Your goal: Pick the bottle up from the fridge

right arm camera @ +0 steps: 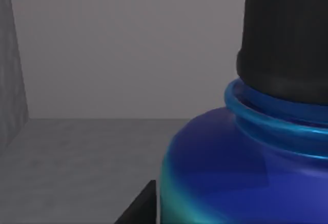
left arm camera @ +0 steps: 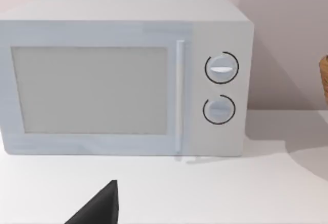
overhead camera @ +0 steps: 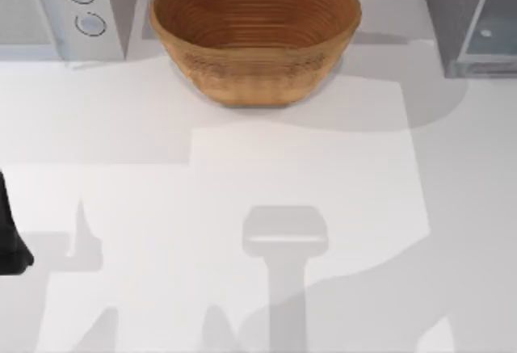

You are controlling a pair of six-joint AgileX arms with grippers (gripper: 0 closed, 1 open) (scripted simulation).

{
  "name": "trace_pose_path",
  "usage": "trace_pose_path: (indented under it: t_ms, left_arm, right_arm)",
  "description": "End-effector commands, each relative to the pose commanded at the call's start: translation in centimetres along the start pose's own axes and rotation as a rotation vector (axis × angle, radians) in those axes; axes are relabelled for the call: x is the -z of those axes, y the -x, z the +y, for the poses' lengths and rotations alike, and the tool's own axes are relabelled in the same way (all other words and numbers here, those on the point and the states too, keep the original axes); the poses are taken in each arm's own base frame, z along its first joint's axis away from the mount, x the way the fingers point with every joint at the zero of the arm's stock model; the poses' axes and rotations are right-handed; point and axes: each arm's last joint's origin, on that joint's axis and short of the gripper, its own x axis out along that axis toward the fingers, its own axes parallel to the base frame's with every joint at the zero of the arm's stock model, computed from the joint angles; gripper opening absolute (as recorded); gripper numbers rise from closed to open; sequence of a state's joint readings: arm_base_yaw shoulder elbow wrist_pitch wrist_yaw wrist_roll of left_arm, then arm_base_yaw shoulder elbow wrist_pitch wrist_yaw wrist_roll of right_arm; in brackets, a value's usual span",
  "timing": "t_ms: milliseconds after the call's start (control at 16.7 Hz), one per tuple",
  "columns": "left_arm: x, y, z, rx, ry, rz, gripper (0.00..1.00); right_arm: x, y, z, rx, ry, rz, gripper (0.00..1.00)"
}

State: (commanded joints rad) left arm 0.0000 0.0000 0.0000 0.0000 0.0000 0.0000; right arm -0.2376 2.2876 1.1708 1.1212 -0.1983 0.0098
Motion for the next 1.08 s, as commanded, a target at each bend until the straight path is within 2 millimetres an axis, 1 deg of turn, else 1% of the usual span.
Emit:
trace_pose_path:
  t_ms: [120,360,480,840,960,1080]
  left_arm:
    - [0.0,0.0,0.0,0.000,0.000,0.000,1.00]
    - [0.0,0.0,0.0,0.000,0.000,0.000,1.00]
    - [0.0,0.0,0.0,0.000,0.000,0.000,1.00]
    - [0.0,0.0,0.0,0.000,0.000,0.000,1.00]
    - [0.0,0.0,0.0,0.000,0.000,0.000,1.00]
    - [0.0,0.0,0.0,0.000,0.000,0.000,1.00]
  right_arm:
    - [-0.6,0.0,0.0,0.000,0.001,-0.002,0.00]
    - [-3.7,-0.1,-0.1,0.002,0.000,-0.002,0.00]
    - [-4.8,0.0,0.0,0.000,0.000,0.000,0.00]
    - [-4.8,0.3,0.0,-0.001,-0.002,0.003,0.00]
    - [-5.0,1.4,-0.1,0.000,-0.001,-0.001,0.00]
    - [-5.1,3.1,-0.3,0.003,-0.002,-0.001,0.00]
